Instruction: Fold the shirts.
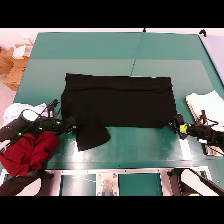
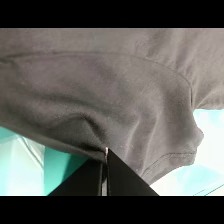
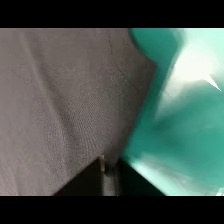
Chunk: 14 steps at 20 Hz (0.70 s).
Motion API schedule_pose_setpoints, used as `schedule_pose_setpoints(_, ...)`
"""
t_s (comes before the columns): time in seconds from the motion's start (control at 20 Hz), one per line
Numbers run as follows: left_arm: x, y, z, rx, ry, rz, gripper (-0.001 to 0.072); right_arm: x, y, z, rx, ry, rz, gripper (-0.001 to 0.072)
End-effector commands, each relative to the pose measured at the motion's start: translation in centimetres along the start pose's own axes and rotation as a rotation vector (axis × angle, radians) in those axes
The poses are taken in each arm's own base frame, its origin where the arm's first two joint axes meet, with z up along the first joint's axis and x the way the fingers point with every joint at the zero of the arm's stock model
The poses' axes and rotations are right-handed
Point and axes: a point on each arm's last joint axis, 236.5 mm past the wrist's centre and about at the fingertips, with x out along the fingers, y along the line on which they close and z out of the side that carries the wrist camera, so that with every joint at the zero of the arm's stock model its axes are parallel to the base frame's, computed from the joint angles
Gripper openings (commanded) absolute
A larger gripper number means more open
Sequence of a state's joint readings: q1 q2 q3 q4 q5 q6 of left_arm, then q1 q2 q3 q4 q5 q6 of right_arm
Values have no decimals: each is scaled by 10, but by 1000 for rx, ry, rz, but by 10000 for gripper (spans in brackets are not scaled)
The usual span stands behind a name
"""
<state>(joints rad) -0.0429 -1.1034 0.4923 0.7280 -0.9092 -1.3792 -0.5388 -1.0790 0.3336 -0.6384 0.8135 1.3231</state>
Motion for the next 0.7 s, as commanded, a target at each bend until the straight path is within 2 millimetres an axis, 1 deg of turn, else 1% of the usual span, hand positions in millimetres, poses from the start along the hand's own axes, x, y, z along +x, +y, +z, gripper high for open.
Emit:
schedule_pose_setpoints(0.0,-1,-2,3,13,-8,0,25,7,10,-1,-21,-17,9,20)
schedule_pose_setpoints(0.15,-4,-2,-4,39,29,9,24,1,4,-4,-49,0,-11,18)
schedule_pose_setpoints(0.25,-10,-2,-15,52,69,21,24,-12,-6,-6,-64,12,-38,18)
schedule_pose_setpoints(0.35,-23,-3,-26,69,84,46,24,-29,-22,-5,-65,5,-91,18)
schedule_pose_setpoints(0.45,-45,1,-36,89,67,106,24,-49,-37,-1,-63,-9,-140,18)
schedule_pose_setpoints(0.5,-55,4,-41,96,58,138,24,-58,-40,-2,-62,-8,-148,18)
schedule_pose_setpoints(0.55,-63,7,-47,97,54,162,24,-64,-38,-2,-60,-13,-143,18)
schedule_pose_setpoints(0.65,-74,4,-59,96,64,167,24,-72,-25,1,-65,-33,-123,18)
